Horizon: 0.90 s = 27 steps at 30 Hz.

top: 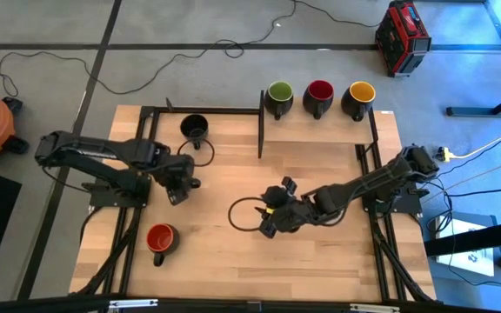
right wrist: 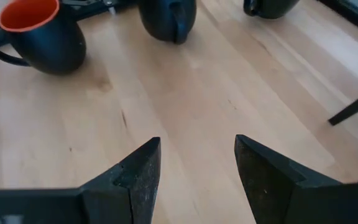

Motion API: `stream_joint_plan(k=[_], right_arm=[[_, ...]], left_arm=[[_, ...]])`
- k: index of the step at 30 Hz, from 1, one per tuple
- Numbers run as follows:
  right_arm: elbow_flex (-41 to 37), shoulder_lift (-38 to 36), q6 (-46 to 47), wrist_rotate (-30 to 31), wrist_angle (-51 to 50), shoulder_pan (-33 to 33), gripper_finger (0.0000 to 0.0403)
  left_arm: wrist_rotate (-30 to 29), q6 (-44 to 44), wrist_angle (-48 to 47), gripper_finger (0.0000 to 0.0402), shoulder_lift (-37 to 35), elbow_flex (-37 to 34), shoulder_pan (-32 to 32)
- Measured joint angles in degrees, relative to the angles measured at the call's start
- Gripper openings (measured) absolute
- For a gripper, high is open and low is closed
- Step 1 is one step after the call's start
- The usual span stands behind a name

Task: Place coffee mugs
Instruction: Put the bottom black mug on the shelf

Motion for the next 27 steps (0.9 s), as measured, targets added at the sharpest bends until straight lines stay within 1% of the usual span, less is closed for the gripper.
stream_joint_plan(k=[2, 9, 13, 18, 22, 24, 27], right_arm=[[0.00, 0.00, 0.05, 1.14, -0.35, 0.54, 0.0193], [0.00, 0.00, 0.14, 1.99, -0.59, 0.34, 0.0193], [0.00, 0.00, 0.18, 3.89, -0.64, 0.35, 0.0193], [0.00, 0.00, 0.18, 3.91, -0.64, 0.35, 0.0193], [0.00, 0.00, 0.32, 3.92, -0.61, 0.35, 0.0193], [0.00, 0.00, 0.43, 3.91, -0.61, 0.35, 0.0193], [0.00, 0.00, 0.55, 3.93, -0.59, 0.35, 0.0193]], left_arm=[[-0.51, -0.40, 0.65, 0.0183, -0.67, -1.21, -0.59], [-0.93, -0.53, 6.55, 0.0183, -1.28, -4.91, -1.04], [-1.14, -0.52, 7.28, 0.0183, -1.28, -6.19, -1.04], [-1.25, -0.44, 8.10, 0.0183, -1.30, -8.50, -1.04], [0.18, -0.31, 10.08, 0.0182, -1.26, -11.11, -1.04], [1.10, 0.45, 11.64, 0.0177, -1.26, -12.23, -1.04], [2.26, 1.24, 13.52, 0.0158, -1.25, -13.47, -1.04]])
